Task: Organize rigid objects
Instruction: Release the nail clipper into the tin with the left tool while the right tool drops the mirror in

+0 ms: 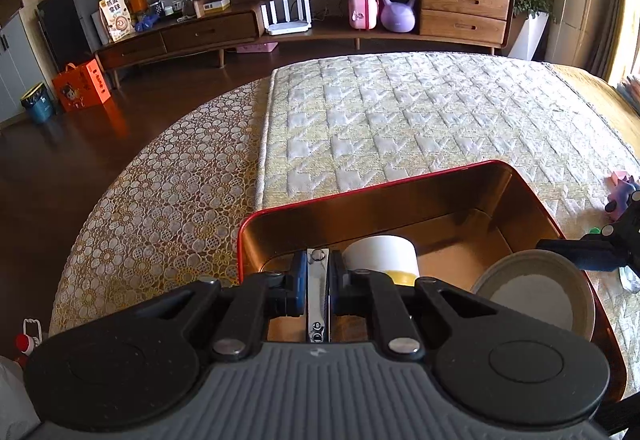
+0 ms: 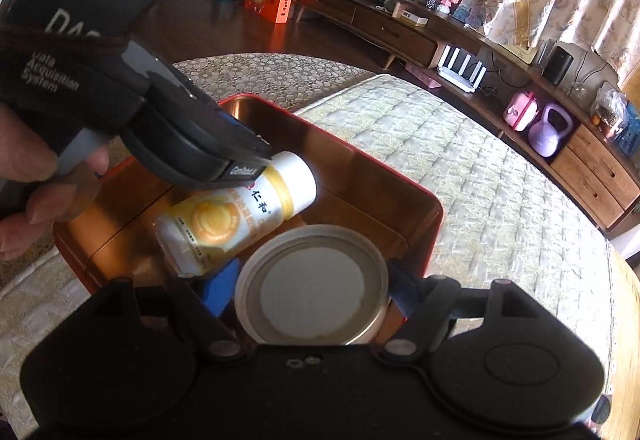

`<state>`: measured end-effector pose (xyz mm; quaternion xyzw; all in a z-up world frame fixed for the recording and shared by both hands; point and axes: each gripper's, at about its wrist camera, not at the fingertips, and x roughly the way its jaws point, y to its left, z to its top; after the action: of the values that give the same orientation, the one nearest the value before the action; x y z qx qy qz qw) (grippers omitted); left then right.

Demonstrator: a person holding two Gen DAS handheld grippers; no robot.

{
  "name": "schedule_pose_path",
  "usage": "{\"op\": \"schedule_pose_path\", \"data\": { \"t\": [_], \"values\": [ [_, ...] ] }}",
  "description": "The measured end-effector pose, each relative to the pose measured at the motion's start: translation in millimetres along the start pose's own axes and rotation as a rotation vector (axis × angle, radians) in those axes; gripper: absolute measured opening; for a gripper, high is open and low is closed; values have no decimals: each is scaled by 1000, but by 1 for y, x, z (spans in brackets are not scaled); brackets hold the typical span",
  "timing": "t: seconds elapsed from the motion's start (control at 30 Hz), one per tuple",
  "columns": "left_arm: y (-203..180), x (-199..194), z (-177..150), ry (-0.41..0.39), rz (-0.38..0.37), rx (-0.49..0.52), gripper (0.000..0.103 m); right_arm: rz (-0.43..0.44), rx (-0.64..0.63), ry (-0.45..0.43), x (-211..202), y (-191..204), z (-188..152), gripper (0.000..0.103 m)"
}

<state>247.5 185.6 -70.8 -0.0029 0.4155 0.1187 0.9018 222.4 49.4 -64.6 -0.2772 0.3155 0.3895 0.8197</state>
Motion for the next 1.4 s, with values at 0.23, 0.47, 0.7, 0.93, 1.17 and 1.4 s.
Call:
{"op": "schedule_pose_path", "data": {
  "t": [0.23,0.47,0.7,0.93,1.17,1.4],
  "values": [
    [-1,12,1,52,1,-8,11,27,30,2,-5,-4,-4,78],
    [-5,12,1,73,1,-9,11,45,71,-37,-27,-11,-9,78],
    [-3,0,-3,71,-8,-32,12,58,143,-58,-50,-19,-16,79],
    [-4,-22,-8,51,-11,-38,12,58,181,-78,-73,-24,-22,81],
    [-7,-48,-14,26,-32,-40,15,40,201,-106,-101,-23,-29,83],
    [-16,-73,-26,11,-85,-35,17,26,222,-147,-128,-26,-41,86]
  ]
}}
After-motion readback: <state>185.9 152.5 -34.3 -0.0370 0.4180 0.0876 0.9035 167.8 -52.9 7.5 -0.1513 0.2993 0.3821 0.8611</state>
